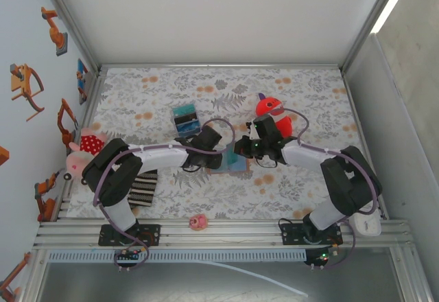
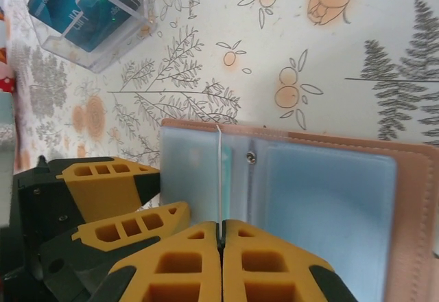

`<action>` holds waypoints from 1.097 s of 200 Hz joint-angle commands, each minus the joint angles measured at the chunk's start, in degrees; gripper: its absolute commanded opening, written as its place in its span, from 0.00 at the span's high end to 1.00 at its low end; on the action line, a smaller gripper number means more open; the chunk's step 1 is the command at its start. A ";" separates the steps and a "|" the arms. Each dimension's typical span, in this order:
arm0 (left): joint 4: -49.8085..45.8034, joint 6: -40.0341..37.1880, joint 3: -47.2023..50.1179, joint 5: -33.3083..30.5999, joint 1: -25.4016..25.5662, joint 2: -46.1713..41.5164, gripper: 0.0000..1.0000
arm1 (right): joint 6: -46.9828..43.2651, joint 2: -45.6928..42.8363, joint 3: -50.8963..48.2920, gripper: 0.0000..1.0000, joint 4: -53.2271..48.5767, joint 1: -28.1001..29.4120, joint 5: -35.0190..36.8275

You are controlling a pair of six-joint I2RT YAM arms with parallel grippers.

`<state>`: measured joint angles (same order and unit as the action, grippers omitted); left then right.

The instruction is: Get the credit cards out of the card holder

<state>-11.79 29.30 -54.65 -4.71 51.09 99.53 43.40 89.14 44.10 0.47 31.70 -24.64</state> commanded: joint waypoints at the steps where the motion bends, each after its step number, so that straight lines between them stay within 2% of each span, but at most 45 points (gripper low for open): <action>1: -3.76 0.23 -0.16 -0.36 0.33 -2.50 0.57 | -5.16 -2.70 2.41 0.99 -7.69 0.31 3.81; 22: -4.15 0.25 -0.51 -1.29 0.24 -4.93 0.53 | -7.73 -5.23 3.31 1.00 -9.44 0.29 4.17; 58: -4.17 -0.17 -0.58 -2.92 -0.90 -10.76 0.38 | -12.98 -10.65 4.24 1.00 -10.67 0.29 3.45; 80: -3.17 -2.37 0.02 -1.11 -3.08 -14.75 0.30 | -17.26 -13.62 4.58 1.00 -9.87 0.29 0.21; 110: 0.10 -8.22 1.77 7.26 -8.23 -20.26 0.22 | -24.02 -16.22 6.62 1.00 -11.76 0.35 -3.62; 133: 0.97 -14.82 2.05 11.82 -9.93 -23.78 0.17 | -27.52 -16.88 8.06 1.00 -12.55 0.38 -6.29; 163: 3.38 -19.98 3.10 17.79 -11.81 -27.11 0.16 | -31.64 -17.38 9.38 1.00 -13.01 0.38 -11.17; 191: 6.62 -21.98 4.05 26.75 -13.76 -29.57 0.17 | -35.17 -17.49 11.23 1.00 -14.30 0.38 -15.80; 219: 4.96 -27.55 3.27 33.21 -13.87 -30.45 0.20 | -40.01 -16.99 13.75 1.00 -18.39 0.38 -19.25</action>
<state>-7.60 8.58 -51.20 19.07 37.23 70.50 9.65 72.93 54.48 -13.96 31.70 -38.48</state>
